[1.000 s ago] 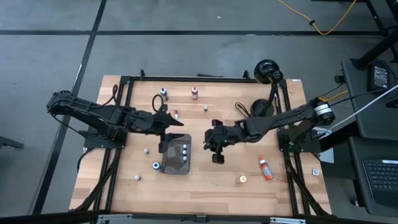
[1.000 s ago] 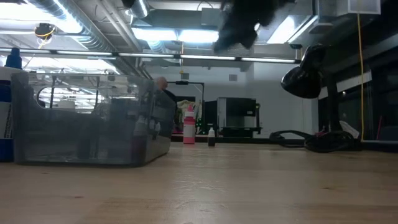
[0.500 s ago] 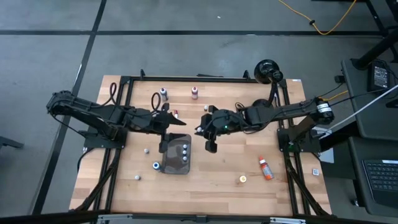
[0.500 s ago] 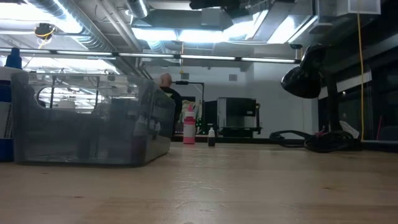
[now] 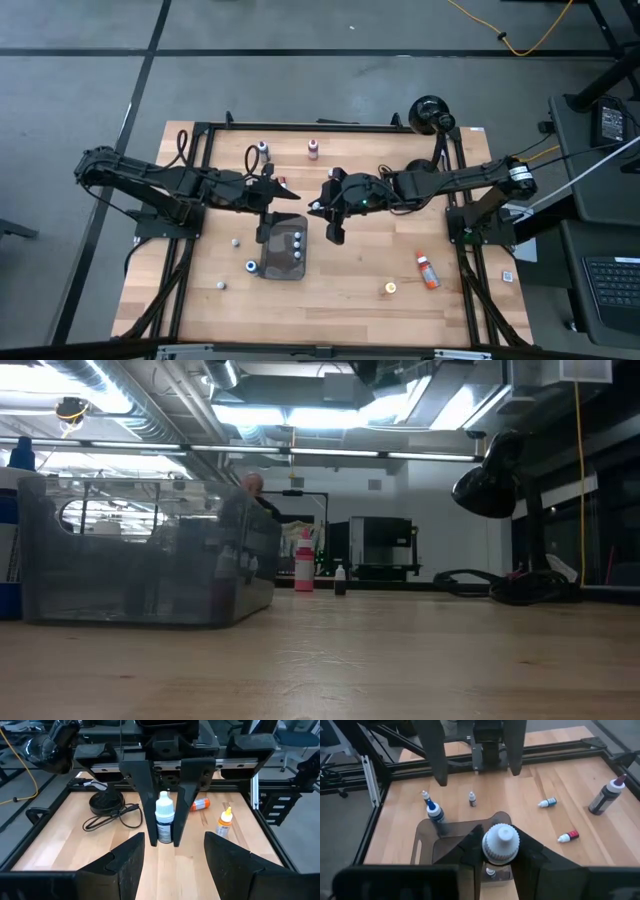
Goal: Pick & Place food coloring
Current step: Put the bottom red food coloring bottle into the bin
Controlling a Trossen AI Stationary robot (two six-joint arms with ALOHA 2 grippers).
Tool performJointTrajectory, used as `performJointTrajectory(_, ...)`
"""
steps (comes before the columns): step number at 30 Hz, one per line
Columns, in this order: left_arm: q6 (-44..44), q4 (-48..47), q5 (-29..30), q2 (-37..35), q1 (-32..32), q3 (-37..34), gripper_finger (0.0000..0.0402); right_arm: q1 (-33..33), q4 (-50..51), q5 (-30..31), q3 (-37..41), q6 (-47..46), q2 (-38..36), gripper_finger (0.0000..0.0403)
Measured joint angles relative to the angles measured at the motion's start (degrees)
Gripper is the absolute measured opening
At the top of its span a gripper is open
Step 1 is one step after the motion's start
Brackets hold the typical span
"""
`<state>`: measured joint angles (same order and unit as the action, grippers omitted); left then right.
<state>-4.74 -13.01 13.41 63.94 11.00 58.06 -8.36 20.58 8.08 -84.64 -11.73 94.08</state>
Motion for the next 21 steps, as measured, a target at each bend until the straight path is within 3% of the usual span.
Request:
performJointTrajectory(11,1.4,2.5,-2.0,1.5,-0.6,0.3,0.0200,0.0,-1.6,0.4,0.0,-0.1,0.0,0.0078)
performJointTrajectory(21,2.8,-0.5,-0.5,7.1,-1.1,6.1,0.0200,0.0,1.6,0.5,0.0,-1.5,0.0,0.0078)
